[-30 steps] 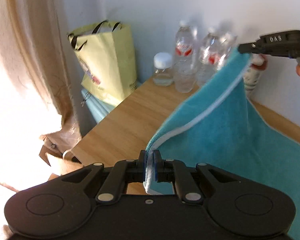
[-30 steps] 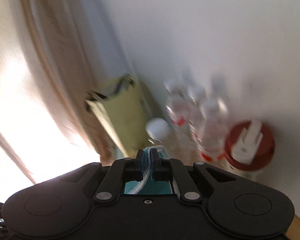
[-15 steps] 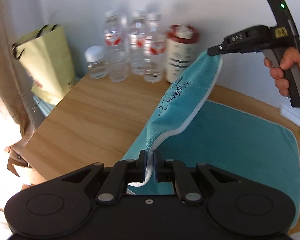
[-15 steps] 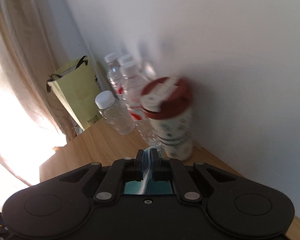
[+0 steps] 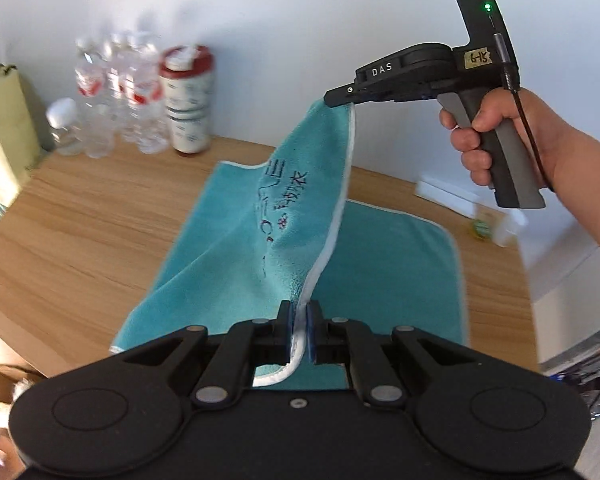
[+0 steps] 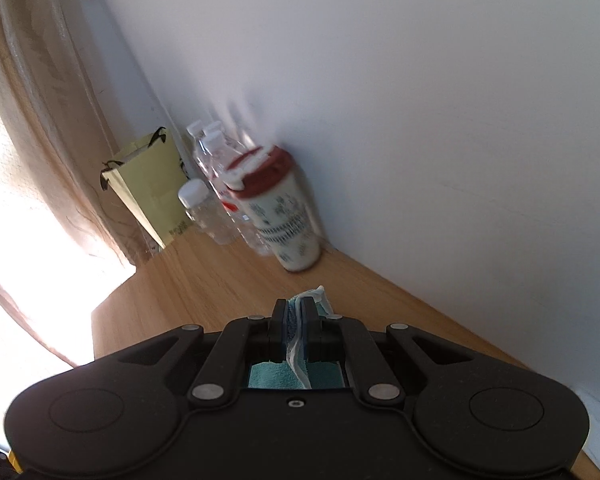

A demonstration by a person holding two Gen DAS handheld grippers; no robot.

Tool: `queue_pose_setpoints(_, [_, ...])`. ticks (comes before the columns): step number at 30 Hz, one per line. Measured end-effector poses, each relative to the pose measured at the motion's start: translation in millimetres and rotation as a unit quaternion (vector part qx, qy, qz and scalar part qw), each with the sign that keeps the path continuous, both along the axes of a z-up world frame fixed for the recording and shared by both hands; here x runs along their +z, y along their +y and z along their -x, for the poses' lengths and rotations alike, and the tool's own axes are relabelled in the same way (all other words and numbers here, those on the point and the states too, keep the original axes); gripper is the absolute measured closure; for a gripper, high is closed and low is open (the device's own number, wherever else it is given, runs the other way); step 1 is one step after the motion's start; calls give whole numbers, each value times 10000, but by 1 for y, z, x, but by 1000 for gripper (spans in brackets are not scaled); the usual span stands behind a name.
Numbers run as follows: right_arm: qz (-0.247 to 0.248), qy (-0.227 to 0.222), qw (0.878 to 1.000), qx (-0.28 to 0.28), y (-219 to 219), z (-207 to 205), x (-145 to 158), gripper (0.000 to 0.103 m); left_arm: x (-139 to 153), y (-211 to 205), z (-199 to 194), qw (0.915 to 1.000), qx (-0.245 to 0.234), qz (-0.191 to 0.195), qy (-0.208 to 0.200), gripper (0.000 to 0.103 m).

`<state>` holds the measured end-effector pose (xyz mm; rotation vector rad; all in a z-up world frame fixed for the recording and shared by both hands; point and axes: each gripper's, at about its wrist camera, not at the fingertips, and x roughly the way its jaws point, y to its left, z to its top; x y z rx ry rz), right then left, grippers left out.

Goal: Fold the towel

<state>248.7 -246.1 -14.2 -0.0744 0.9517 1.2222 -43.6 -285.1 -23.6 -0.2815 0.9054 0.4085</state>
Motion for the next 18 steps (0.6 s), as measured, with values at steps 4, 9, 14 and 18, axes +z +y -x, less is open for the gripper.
queue_pose_setpoints(4, [197,-61,9997,-128,-40,-7,-10,96,-15,-37,-14,9996,-248,97,94,96])
queue_pose_setpoints(9, [396,-116,9985,-367,-84,-16,-20,96,-9,-81,-38,9973,-699,218,90,96])
queue_pose_setpoints(14, [527,-205,9972,-487,-111,-23,-26,96,-13,-110,-54,9941,-1042,195,212,96])
queue_pose_setpoints(18, [876,-305,9940,-579,-126,-28,-47,96,-33,-125,-67,9919,-1167,271,412,96])
